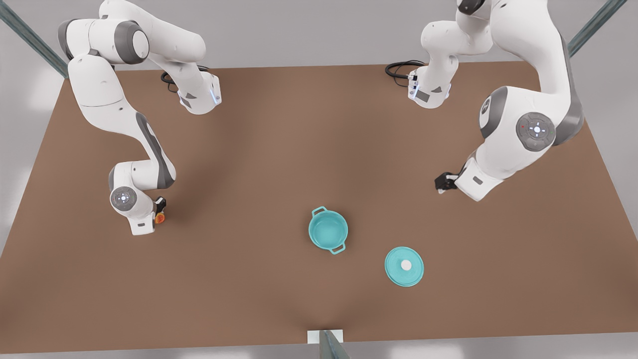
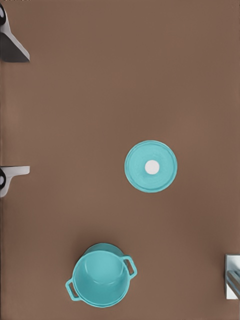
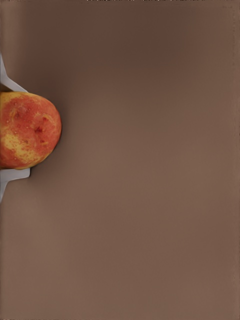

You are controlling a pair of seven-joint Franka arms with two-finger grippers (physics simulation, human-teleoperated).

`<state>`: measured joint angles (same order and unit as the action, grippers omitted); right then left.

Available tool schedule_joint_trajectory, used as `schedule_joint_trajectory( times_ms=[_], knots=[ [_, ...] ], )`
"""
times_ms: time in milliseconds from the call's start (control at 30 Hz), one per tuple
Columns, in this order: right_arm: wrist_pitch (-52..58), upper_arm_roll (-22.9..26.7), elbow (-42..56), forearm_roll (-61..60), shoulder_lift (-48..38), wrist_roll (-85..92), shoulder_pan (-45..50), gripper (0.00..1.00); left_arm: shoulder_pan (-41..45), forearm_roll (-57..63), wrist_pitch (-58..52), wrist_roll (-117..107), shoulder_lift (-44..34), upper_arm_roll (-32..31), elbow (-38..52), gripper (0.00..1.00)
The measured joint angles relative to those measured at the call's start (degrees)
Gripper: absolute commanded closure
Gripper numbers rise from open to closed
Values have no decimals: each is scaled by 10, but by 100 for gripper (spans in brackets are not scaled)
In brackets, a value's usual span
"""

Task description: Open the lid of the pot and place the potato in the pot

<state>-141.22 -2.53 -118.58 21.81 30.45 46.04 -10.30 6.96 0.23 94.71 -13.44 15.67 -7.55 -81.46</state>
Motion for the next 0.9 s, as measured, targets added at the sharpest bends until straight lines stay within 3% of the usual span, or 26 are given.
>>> schedule_joint_trajectory(
  times_ms=[267,567,900],
  knots=[
    [4,-1,1,-6,-2,14,1,61,-3,5,2,31,1,0,2,0],
    [22,-17,0,-12,-30,29,0,62,-3,6,4,53,1,0,2,0],
    [89,-101,38,-85,-77,49,2,62,-4,8,6,67,1,1,2,0]
  ],
)
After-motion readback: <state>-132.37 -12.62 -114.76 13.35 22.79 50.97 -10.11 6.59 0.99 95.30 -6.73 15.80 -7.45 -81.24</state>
